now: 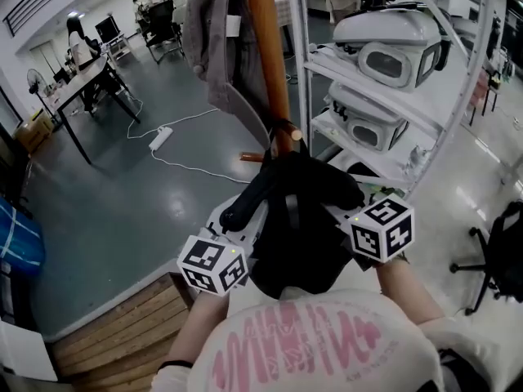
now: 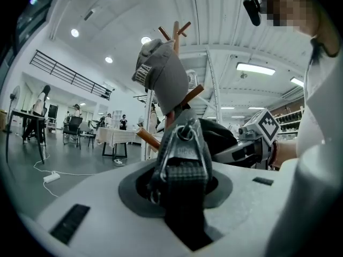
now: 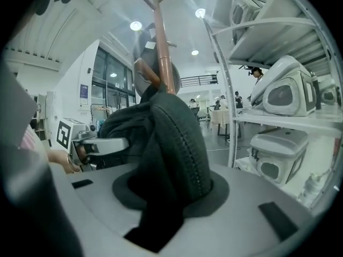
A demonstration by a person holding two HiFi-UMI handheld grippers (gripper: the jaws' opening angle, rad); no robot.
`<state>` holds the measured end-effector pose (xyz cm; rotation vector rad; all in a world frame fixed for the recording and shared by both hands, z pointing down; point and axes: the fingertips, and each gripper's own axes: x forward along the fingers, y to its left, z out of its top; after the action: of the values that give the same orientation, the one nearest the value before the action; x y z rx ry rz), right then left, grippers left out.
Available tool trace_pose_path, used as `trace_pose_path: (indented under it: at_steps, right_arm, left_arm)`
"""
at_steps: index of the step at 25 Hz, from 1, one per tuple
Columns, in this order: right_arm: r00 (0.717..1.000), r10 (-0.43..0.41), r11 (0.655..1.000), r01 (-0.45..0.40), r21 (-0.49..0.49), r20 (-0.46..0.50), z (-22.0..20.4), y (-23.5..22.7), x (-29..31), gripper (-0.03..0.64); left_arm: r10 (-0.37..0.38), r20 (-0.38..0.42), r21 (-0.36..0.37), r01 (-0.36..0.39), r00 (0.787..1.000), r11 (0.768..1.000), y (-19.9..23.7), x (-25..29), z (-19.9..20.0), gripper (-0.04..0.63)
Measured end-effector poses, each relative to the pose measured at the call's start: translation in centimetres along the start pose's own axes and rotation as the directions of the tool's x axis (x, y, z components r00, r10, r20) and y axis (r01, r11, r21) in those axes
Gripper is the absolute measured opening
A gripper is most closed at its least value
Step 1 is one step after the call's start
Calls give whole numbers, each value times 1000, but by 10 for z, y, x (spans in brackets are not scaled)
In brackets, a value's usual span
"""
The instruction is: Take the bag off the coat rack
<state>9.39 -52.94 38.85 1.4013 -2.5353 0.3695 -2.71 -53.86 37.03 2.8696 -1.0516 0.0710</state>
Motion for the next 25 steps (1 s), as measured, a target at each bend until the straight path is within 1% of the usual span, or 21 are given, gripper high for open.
trace_pose_path:
  at_steps: [4,9,16,25]
  right_arm:
    - [1000,-9,1000,9,-4,-6,2,3,-6,132]
    - [1000,-8,1000,8,11,6,8,8,-16,132]
    - [999,9,1000,-9,1,38,13,17,-26,130]
    - [998,36,999,-35,-28,58,17,27,-37,132]
  left_arm:
    - [5,-2,-9,-5,1000,1000,-5,-3,3,106]
    - [18,-6,13,-18,1000,1000,-12,-9,14,106]
    - [57,31,56,-59,998,997,-21,-20,25,106]
    - [80,54,70,-83,995,994,-35,-37,32,106]
